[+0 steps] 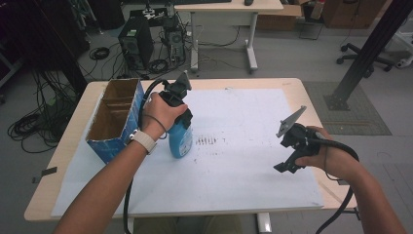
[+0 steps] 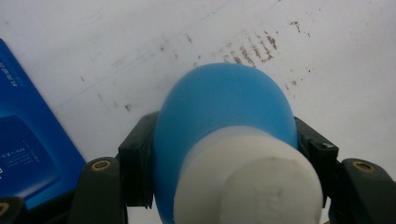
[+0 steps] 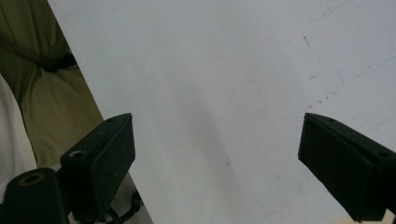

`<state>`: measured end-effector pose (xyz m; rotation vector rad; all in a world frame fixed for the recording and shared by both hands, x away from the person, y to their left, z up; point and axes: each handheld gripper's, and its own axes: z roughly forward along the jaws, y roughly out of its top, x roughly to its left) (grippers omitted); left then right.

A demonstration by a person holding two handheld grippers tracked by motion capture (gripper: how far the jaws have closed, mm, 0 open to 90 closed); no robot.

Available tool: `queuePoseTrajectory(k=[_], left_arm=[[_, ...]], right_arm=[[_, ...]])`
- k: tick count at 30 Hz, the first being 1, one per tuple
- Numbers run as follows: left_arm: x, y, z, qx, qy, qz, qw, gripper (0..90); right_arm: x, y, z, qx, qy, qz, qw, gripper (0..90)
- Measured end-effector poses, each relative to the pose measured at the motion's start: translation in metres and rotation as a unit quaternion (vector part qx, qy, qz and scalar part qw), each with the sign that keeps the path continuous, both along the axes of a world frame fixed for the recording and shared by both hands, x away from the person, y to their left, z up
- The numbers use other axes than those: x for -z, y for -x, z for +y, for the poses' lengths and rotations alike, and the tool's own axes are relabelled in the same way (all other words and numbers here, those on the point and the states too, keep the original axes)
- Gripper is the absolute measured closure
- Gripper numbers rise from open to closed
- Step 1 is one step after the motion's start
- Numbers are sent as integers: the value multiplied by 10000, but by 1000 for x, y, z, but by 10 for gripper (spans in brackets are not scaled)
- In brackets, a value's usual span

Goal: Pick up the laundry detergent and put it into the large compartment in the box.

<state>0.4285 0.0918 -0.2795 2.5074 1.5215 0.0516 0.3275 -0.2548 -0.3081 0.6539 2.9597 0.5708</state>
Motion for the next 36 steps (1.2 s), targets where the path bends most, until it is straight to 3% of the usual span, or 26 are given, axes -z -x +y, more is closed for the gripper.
queuePoseTrajectory(k=[16, 36], left_arm=[[-14, 6, 8, -72, 13, -15, 10000, 373], [-47, 14, 18, -123, -24, -67, 9999, 373]], right_arm=[[-1, 1, 1, -15, 5, -26, 10000, 110], [-1, 2, 1, -36, -29, -47, 10000, 110]])
